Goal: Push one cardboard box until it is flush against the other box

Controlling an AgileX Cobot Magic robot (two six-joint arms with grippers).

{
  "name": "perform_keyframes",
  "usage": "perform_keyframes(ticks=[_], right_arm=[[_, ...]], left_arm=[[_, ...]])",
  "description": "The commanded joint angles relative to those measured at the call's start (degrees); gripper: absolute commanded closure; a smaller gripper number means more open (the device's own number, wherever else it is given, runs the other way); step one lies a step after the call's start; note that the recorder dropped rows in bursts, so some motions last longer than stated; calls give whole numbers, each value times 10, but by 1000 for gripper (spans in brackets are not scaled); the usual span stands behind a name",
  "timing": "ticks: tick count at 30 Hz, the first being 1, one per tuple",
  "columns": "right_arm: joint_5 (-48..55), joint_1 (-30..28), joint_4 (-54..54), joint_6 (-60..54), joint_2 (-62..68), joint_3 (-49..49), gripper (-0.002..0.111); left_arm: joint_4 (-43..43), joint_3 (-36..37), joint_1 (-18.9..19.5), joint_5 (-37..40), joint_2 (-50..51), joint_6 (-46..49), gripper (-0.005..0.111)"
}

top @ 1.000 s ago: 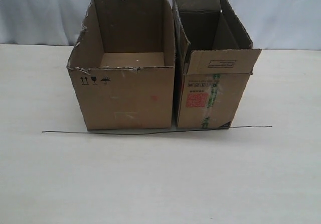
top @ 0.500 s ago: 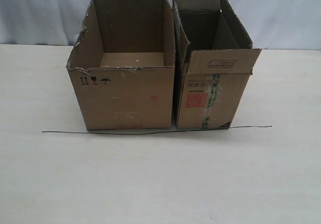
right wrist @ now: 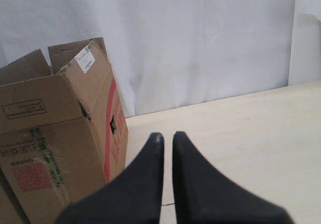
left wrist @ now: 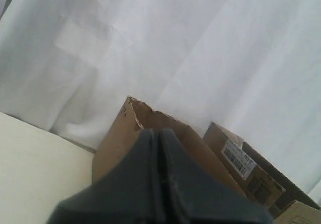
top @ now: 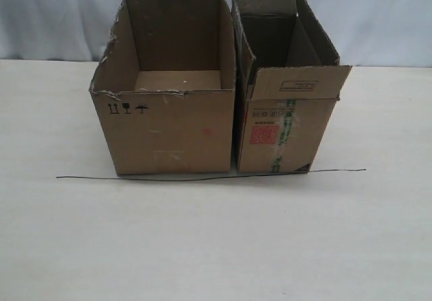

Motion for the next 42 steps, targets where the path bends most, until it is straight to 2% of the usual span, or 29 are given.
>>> perform_keyframes(ticks=[1, 4, 6, 8, 9, 10, 13, 15, 20, 35, 42], right_arm=[[0, -1, 0, -5, -2, 3, 103], [0, -1, 0, -5, -2, 3, 103], [0, -1, 0, -5, -2, 3, 103], [0, -1, 0, -5, -2, 3, 103], [0, -1, 0, -5, -2, 3, 103], [0, -1, 0, -5, -2, 3, 103], [0, -1, 0, -5, -2, 3, 103], [0, -1, 0, -5, -2, 3, 103], [0, -1, 0, -5, -2, 3, 103], [0, -1, 0, -5, -2, 3, 103], [0, -1, 0, -5, -2, 3, 103]], left_arm=[[-5, 0, -5, -9, -2, -2, 107], [-1, 0, -5, -16, -2, 2, 107], [64, 0, -5, -13, -2, -8, 107], [198, 0, -5, 18, -2, -66, 107], [304, 0, -5, 34, -2, -132, 107], [430, 0, -5, 46, -2, -229, 107], [738, 7, -5, 52, -2, -519, 107], [826, 19, -5, 48, -2, -599, 107], [830, 54, -5, -20, -2, -606, 107], [841, 54, -5, 9, -2, -632, 107], [845, 54, -5, -21, -2, -632, 107]])
